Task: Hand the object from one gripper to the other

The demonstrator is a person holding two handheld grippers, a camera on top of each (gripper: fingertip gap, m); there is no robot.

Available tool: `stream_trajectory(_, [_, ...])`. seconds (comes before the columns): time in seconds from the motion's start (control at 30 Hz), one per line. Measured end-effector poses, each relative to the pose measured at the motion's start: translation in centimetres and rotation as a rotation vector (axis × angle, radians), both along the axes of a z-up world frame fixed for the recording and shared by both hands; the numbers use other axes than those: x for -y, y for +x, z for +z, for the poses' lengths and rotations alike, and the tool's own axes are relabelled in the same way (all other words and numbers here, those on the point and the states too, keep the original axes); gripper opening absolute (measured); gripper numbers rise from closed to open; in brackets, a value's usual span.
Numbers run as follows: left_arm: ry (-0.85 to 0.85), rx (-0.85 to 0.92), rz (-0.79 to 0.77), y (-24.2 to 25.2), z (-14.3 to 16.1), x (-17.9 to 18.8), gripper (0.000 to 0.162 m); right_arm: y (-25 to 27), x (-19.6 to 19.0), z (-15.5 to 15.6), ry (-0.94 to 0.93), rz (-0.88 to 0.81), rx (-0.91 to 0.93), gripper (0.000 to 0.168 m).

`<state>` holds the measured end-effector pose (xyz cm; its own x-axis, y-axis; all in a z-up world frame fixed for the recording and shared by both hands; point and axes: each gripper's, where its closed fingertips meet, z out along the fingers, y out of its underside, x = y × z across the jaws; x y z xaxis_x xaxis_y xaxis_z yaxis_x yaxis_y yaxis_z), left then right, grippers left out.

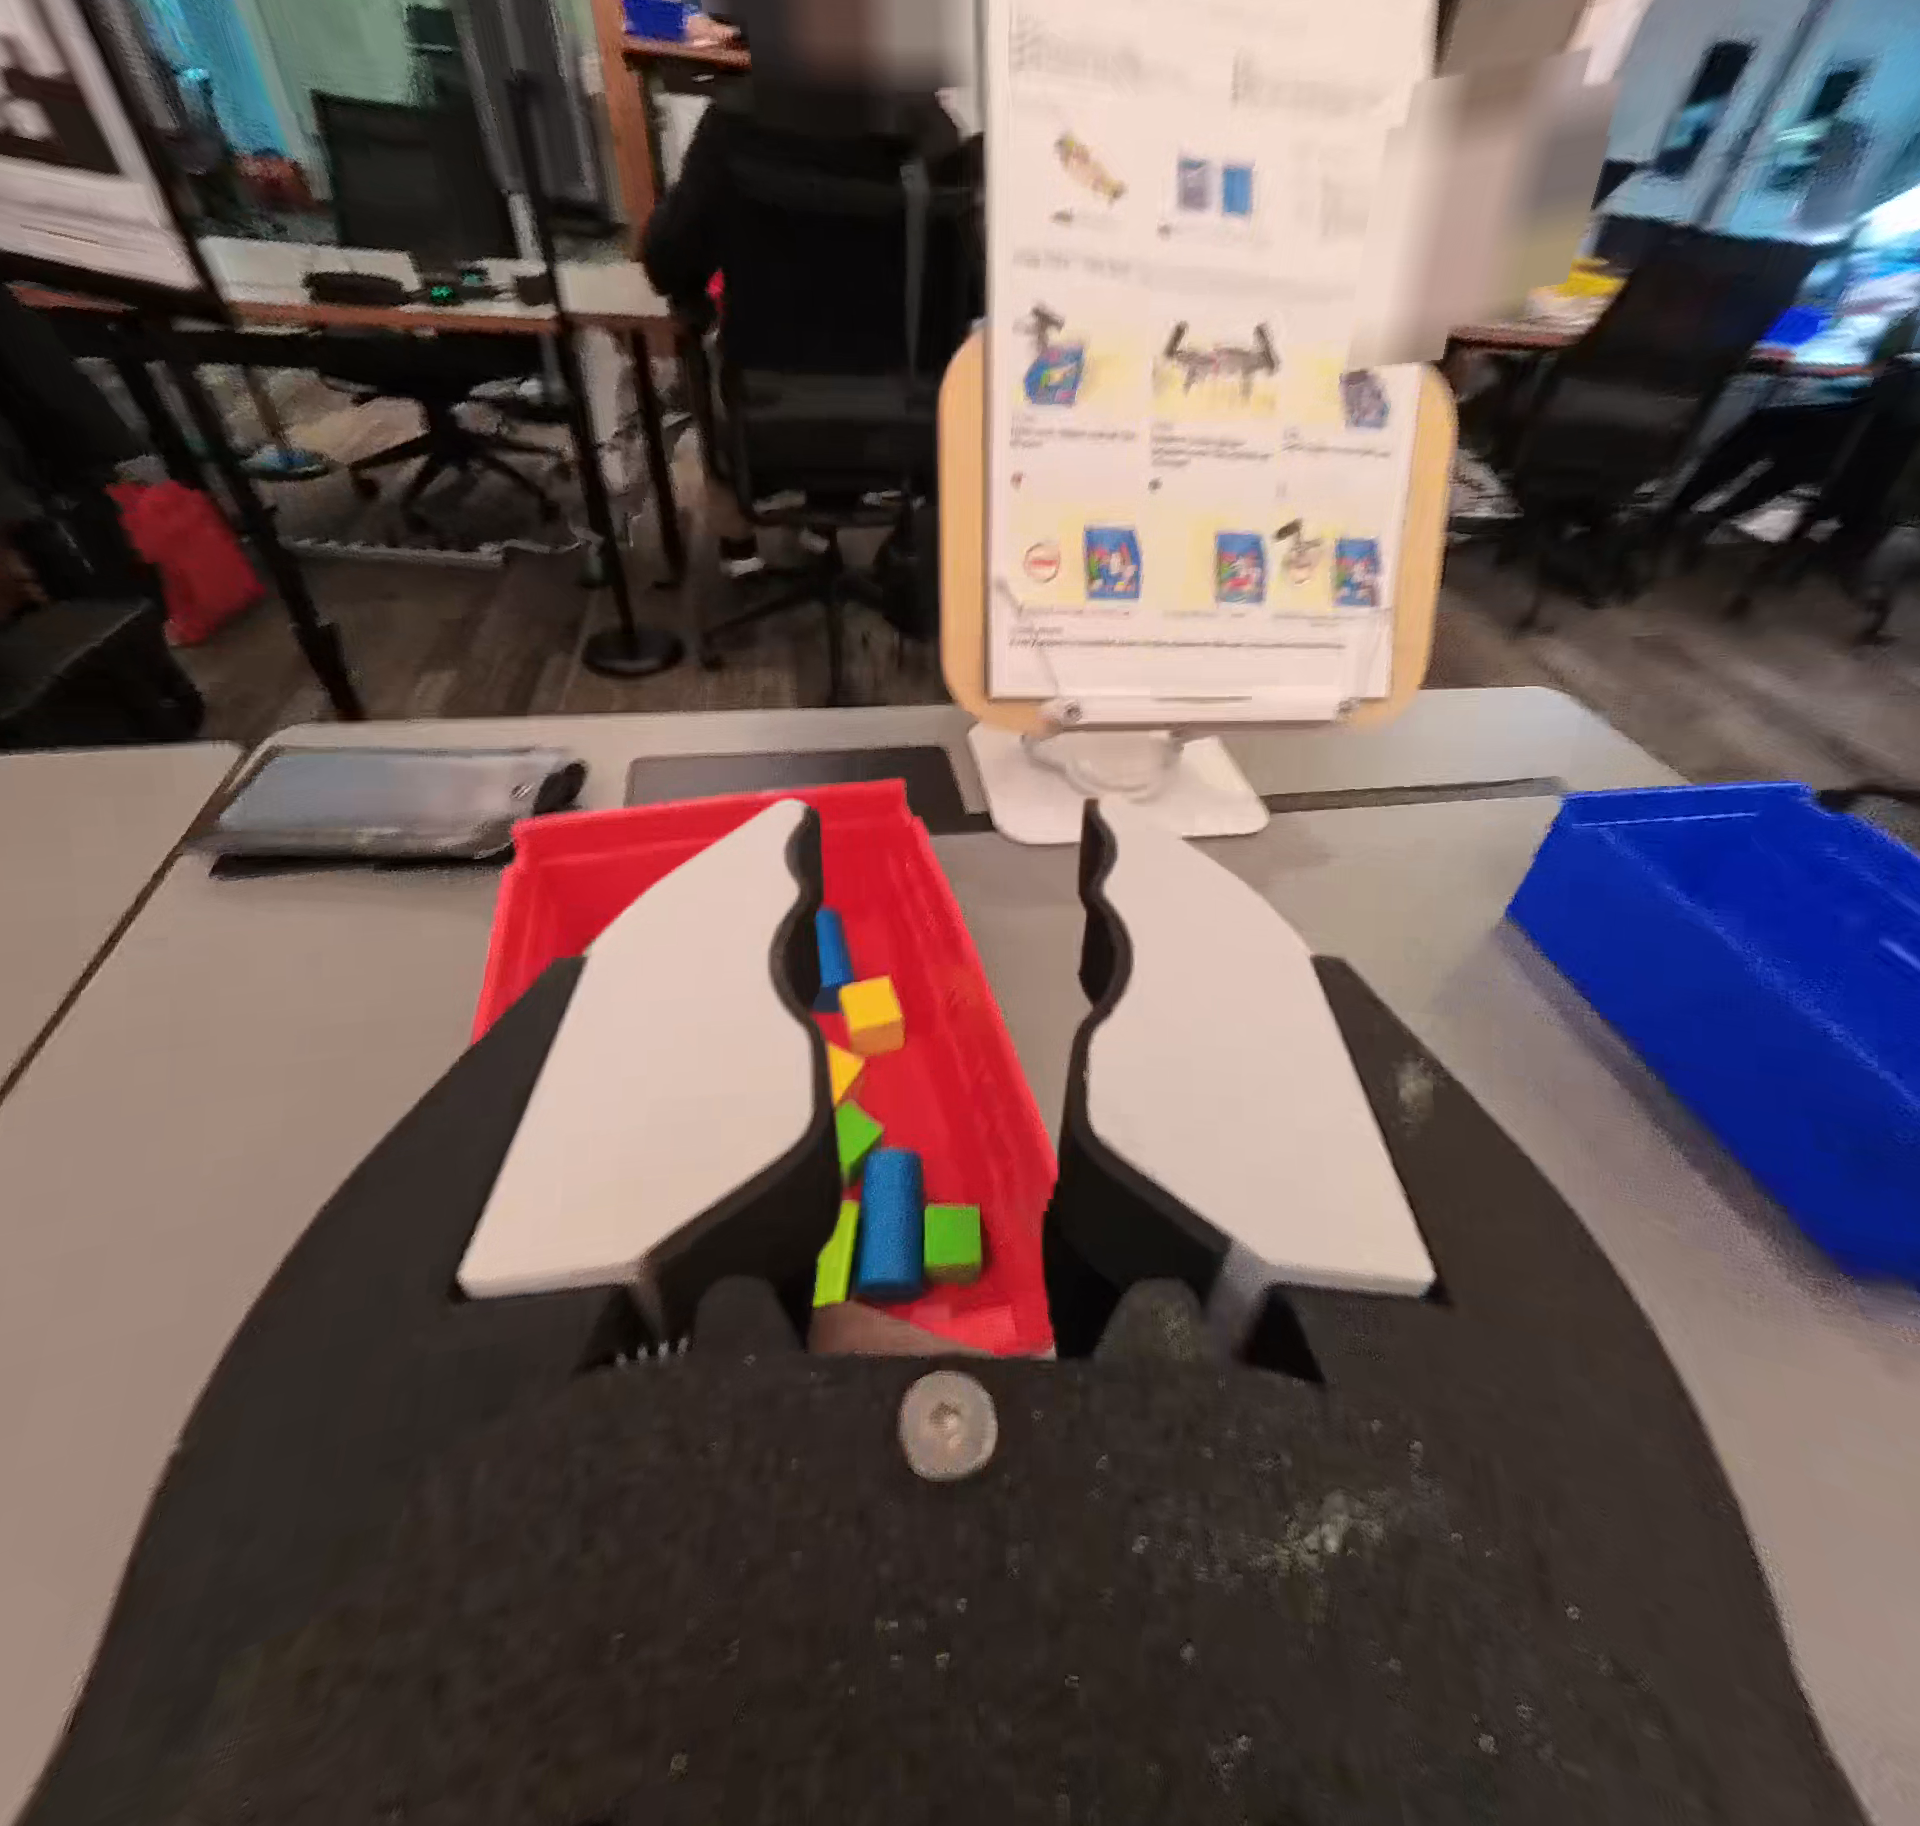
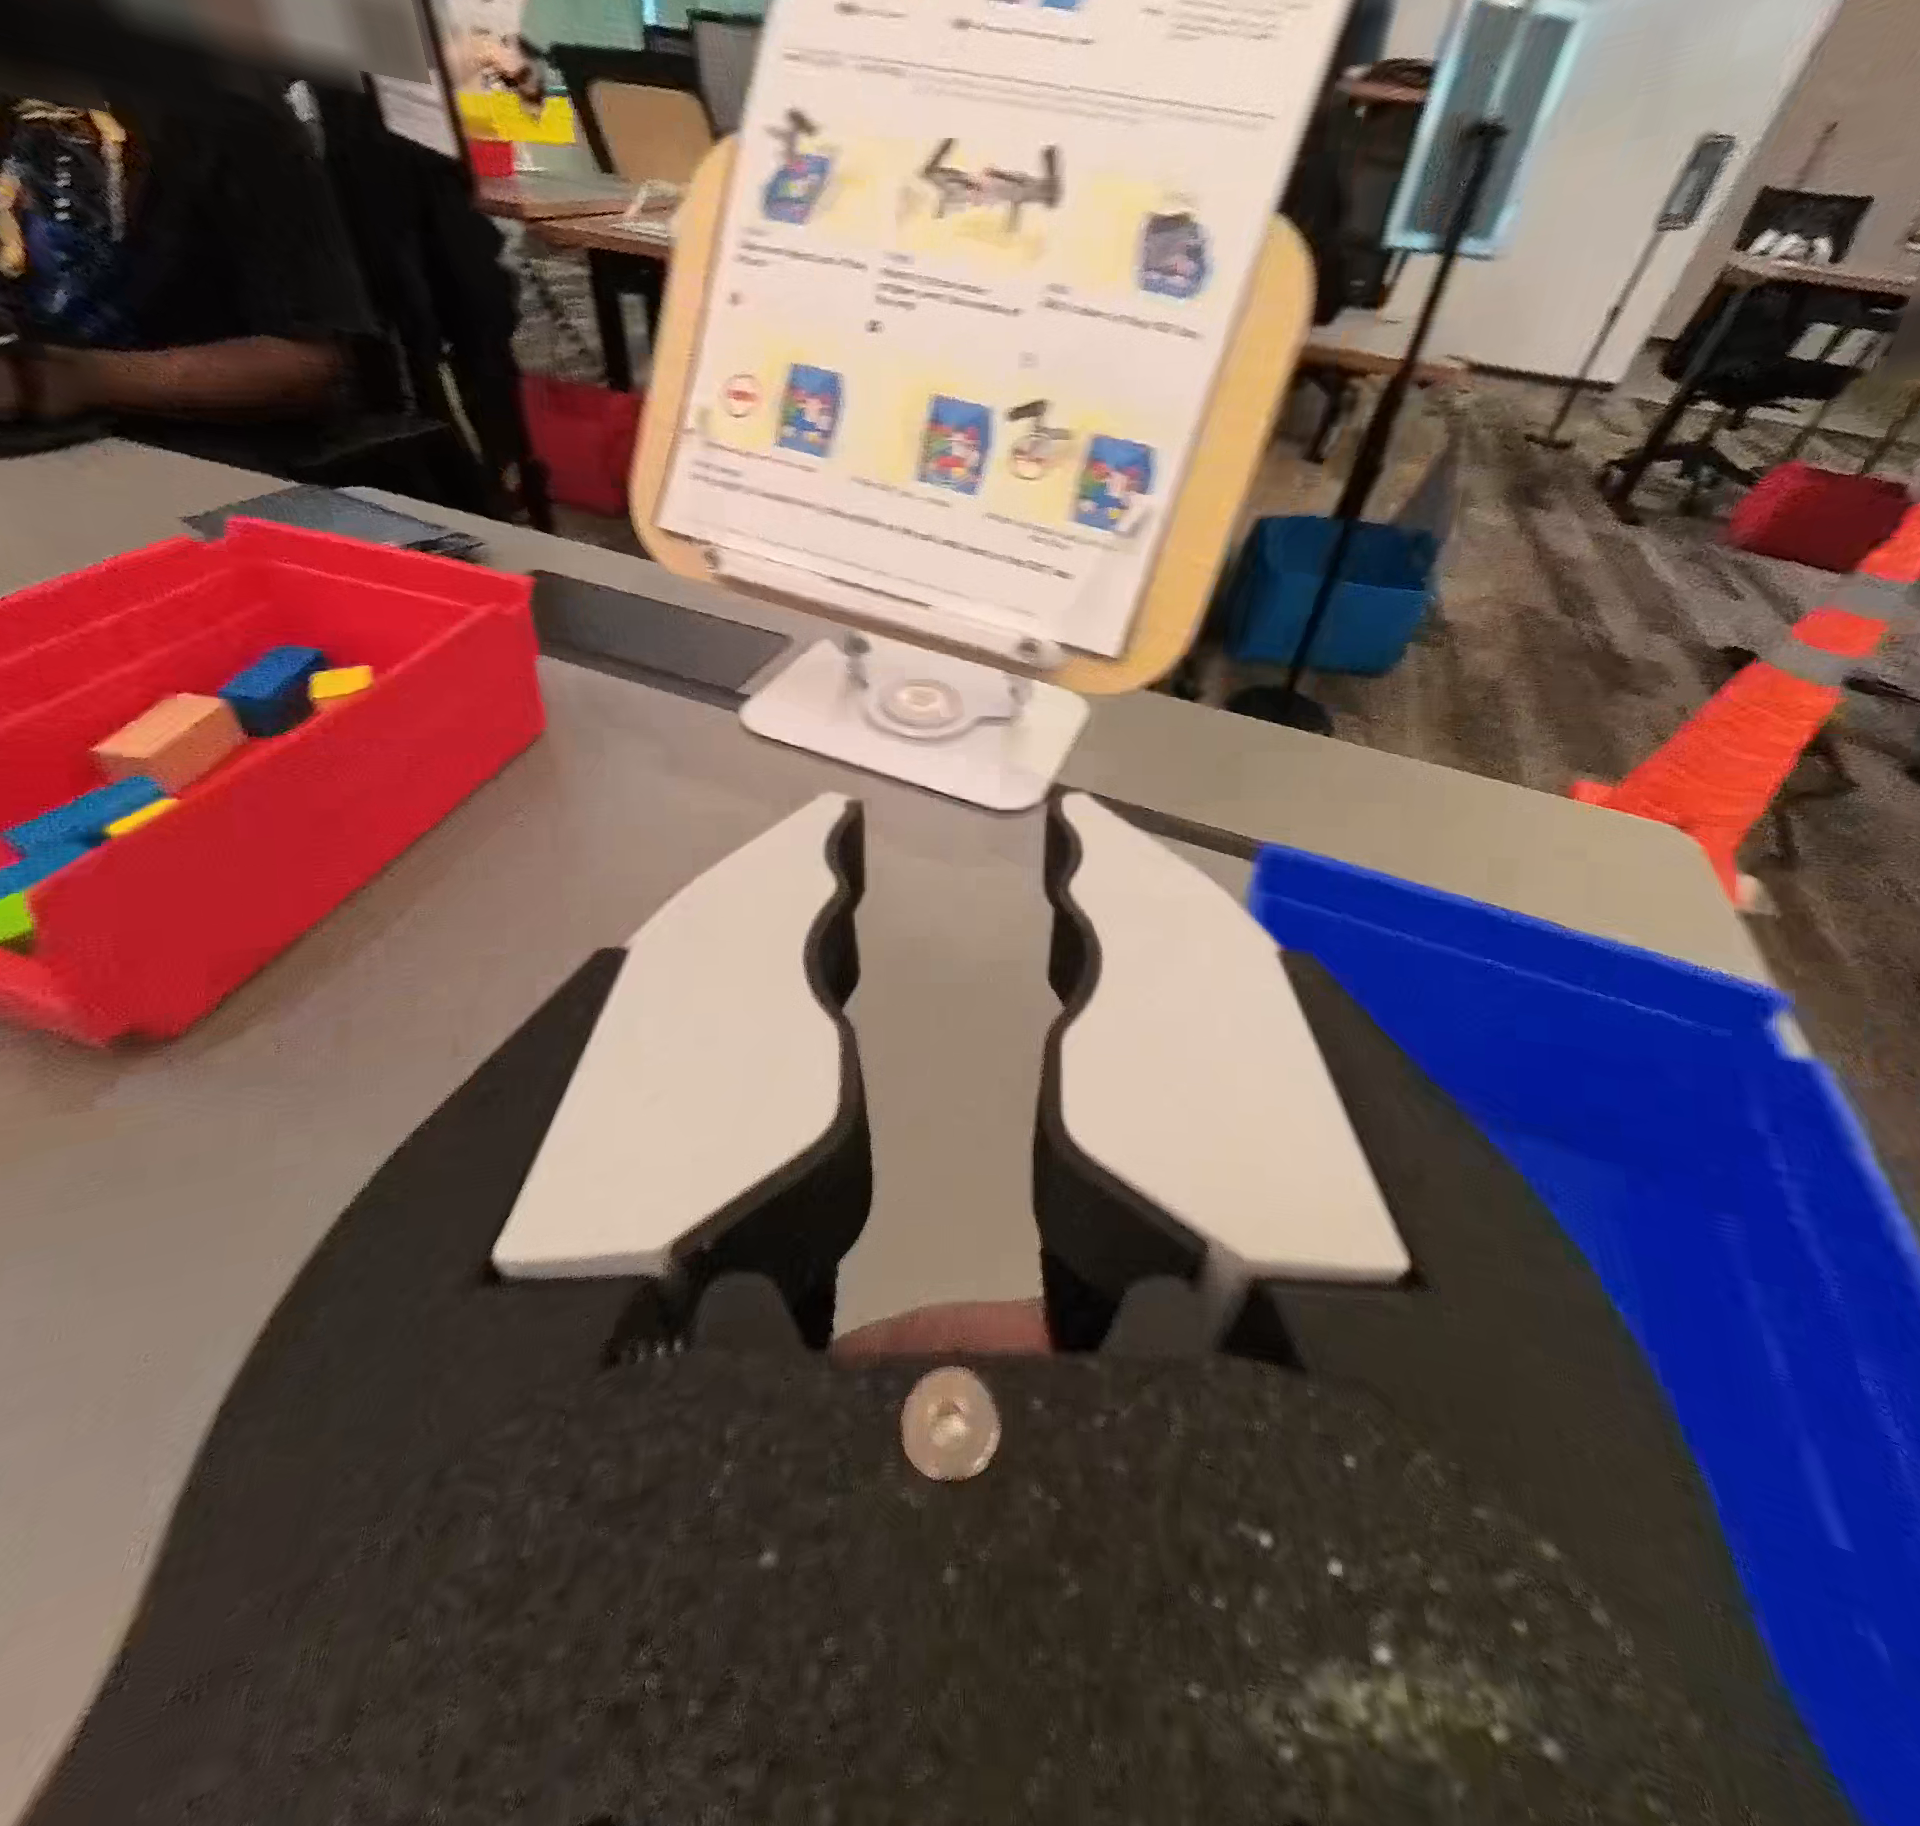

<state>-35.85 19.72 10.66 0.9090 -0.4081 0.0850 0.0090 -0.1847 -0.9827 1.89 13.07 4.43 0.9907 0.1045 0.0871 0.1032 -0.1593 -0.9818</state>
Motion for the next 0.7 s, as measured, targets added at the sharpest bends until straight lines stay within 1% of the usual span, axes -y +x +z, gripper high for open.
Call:
stream_trajectory(0.07, [-0.026,0.019,0.032,-0.2,-2.8,1.1,0.044,6.3,2.3,-1.3,-0.004,-0.090,-0.035,0.033])
stream_trajectory(0.1, [-0.049,0.021,0.027,-0.2,-4.9,1.5,0.044,9.3,3.4,-2.7,-0.021,-0.145,-0.072,0.033])
stream_trajectory(0.17, [-0.079,-0.004,0.035,-0.5,-9.3,1.8,0.044,14.1,6.0,-6.7,-0.104,-0.247,-0.199,0.036])
stream_trajectory(0.23, [-0.041,-0.046,0.074,-1.6,-12.8,1.8,0.044,15.7,8.4,-10.3,-0.116,-0.266,-0.335,0.036])
stream_trajectory(0.27, [-0.008,-0.067,0.101,-2.3,-14.1,1.7,0.043,15.9,9.3,-11.6,-0.093,-0.261,-0.352,0.035])
stream_trajectory(0.3, [0.019,-0.089,0.105,-2.7,-15.2,1.7,0.039,16.3,10.1,-12.8,-0.079,-0.278,-0.304,0.033])
stream_trajectory(0.37, [-0.002,-0.129,0.094,-3.2,-17.3,1.4,0.038,17.4,10.7,-14.6,-0.109,-0.331,-0.138,0.032])
stream_trajectory(0.43, [-0.068,-0.087,0.108,-3.8,-18.4,1.3,0.038,17.5,10.3,-14.5,-0.114,-0.334,-0.076,0.032])
stream_trajectory(0.53, [-0.072,0.026,0.092,-3.8,-17.8,1.4,0.038,16.7,9.6,-13.9,-0.077,-0.305,-0.077,0.032])
stream_trajectory(0.63, [-0.048,-0.003,0.112,-4.3,-17.7,1.3,0.038,16.3,9.5,-14.2,-0.089,-0.294,-0.087,0.032])
stream_trajectory(0.7, [-0.047,-0.006,0.115,-4.5,-17.8,1.3,0.038,16.4,9.6,-13.7,-0.076,-0.303,-0.087,0.032])
